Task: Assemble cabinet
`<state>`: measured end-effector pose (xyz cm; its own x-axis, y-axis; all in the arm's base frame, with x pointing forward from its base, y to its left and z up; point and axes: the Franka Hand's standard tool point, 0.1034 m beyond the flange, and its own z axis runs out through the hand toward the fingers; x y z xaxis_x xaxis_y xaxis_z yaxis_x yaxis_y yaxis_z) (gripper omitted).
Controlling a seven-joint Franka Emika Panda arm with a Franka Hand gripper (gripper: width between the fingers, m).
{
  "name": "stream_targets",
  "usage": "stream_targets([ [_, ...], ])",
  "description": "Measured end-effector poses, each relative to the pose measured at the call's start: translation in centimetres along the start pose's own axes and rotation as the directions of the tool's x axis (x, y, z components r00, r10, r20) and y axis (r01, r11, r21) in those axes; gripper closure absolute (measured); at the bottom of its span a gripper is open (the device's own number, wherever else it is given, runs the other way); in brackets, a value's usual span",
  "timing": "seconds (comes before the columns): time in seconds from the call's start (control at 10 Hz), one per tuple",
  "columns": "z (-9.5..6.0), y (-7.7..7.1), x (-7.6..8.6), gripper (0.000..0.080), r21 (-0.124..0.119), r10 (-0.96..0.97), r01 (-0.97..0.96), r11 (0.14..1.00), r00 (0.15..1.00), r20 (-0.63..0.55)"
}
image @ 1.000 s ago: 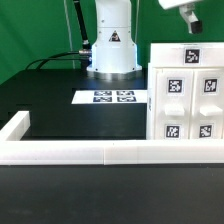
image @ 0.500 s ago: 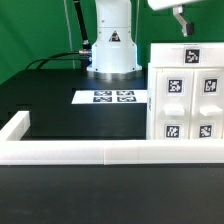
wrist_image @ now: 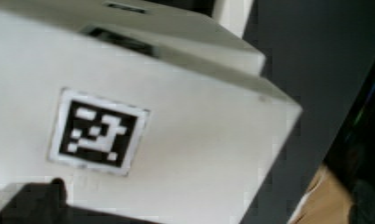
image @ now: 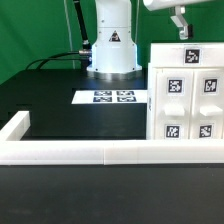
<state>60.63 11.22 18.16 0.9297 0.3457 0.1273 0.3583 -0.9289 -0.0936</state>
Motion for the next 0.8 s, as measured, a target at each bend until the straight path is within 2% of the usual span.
stream_targets([
  [0.2, -0.1, 0.4, 0.2, 0.0002, -0.044, -0.229, 0.229, 0.972, 0.973, 0.024],
  [0.3, -0.1, 0.9, 0.1, 0.0002, -0.044, -0.272, 0.273, 0.961, 0.962, 0.026],
  [0.6, -0.1, 1.2, 0.0, 0.0002, -0.046, -0.393, 0.394, 0.918, 0.919, 0.036],
  [0.7, -0.1, 1.4, -0.1, 0.0002, -0.045, -0.457, 0.458, 0.888, 0.889, 0.041],
  [0.8, -0.1, 1.7, -0.2, 0.0002, -0.044, -0.578, 0.581, 0.813, 0.814, 0.059],
])
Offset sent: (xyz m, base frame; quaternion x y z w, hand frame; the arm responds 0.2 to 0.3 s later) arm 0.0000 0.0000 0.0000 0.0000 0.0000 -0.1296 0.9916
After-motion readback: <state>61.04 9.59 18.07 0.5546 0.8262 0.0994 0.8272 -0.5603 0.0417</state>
